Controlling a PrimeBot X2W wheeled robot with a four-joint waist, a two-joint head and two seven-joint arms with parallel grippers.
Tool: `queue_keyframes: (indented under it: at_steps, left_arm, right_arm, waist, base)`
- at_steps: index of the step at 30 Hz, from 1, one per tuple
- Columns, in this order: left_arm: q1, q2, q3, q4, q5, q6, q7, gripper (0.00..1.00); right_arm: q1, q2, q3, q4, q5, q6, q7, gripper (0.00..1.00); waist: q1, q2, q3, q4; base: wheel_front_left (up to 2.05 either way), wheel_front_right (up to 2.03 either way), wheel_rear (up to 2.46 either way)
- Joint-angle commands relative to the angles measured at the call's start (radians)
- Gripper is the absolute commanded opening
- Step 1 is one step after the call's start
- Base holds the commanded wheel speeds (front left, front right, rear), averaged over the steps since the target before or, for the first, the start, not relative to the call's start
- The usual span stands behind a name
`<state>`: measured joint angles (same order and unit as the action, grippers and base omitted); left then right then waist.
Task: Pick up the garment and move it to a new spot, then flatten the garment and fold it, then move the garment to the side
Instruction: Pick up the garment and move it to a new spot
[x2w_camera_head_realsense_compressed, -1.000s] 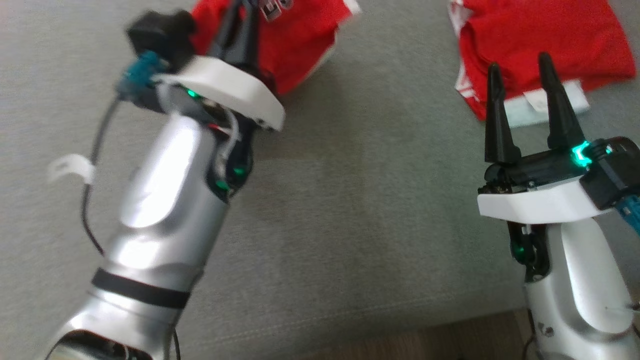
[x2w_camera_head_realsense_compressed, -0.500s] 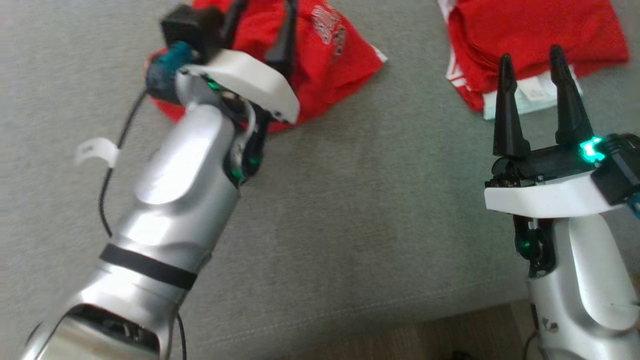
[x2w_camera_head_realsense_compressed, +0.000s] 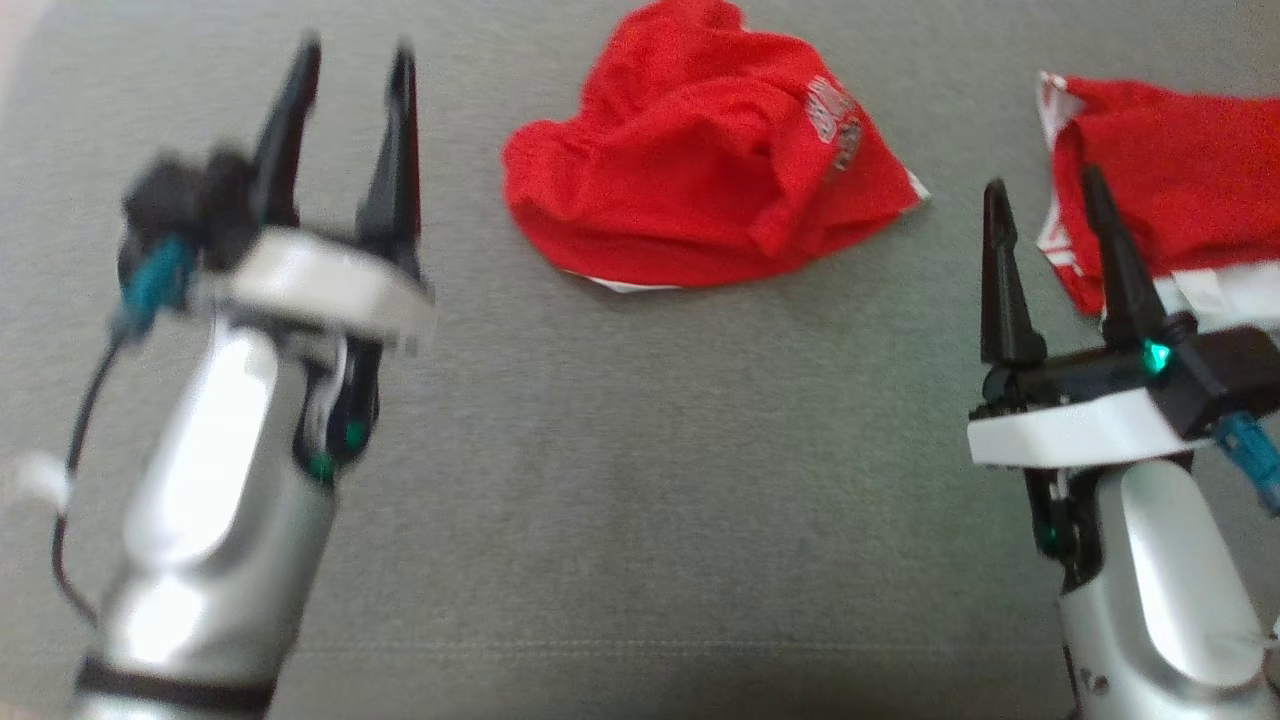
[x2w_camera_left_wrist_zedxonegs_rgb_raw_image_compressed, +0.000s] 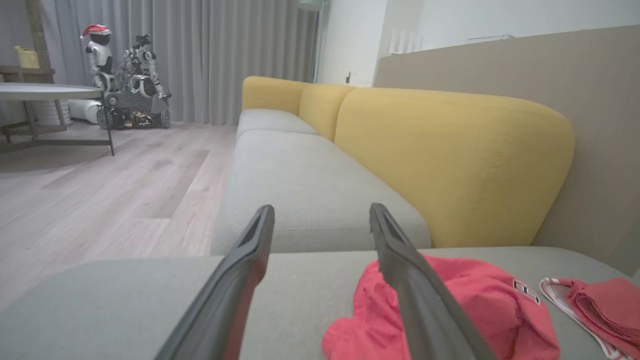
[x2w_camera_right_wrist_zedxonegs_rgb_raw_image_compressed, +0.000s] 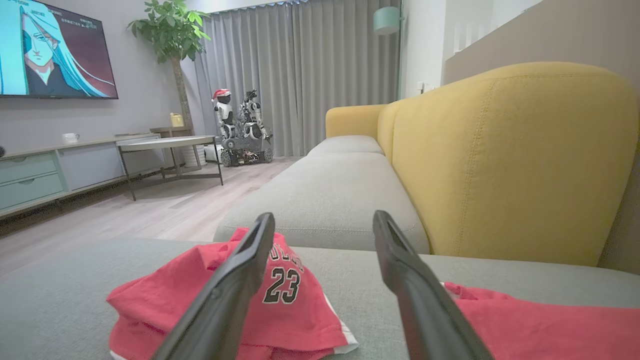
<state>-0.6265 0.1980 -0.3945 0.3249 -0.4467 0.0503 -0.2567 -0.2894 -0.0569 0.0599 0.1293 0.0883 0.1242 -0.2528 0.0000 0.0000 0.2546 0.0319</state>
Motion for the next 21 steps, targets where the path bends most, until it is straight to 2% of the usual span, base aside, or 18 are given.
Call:
queue_keyframes:
  at_steps: [1,6,11,15,21]
  left_arm:
    - [0.026,0.032,0.053,-0.06,0.012,-0.015,-0.005,1.0]
    - [0.226,0.019,0.135,-0.158,0.07,-0.048,-0.005,1.0]
    - [0.379,-0.074,0.228,-0.221,0.112,-0.079,-0.005,1.0]
    - [0.414,-0.126,0.291,-0.244,0.128,-0.105,-0.005,1.0]
    - [0.397,-0.145,0.298,-0.246,0.16,-0.14,-0.005,1.0]
  right_arm:
    - [0.006,0.007,0.016,-0.022,-0.01,0.007,-0.009,1.0]
    - [0.047,0.007,0.009,0.004,-0.014,0.007,-0.009,1.0]
    - [0.07,0.007,0.006,0.023,-0.004,0.007,-0.009,1.0]
    - [0.062,0.007,0.008,0.048,-0.02,0.007,-0.007,1.0]
    - [-0.012,0.007,0.026,0.097,-0.036,0.007,0.045,1.0]
  waist:
    - [0.0,0.0,-0.039,0.047]
    - [0.0,0.0,-0.063,0.08]
    - [0.0,0.0,-0.075,0.099]
    - [0.0,0.0,-0.07,0.119]
    - [0.0,0.0,-0.034,0.15]
  base:
    - [0.0,0.0,0.0]
    - [0.0,0.0,0.0]
    - [0.0,0.0,0.0]
    - [0.0,0.0,0.0]
    - [0.0,0.0,0.0]
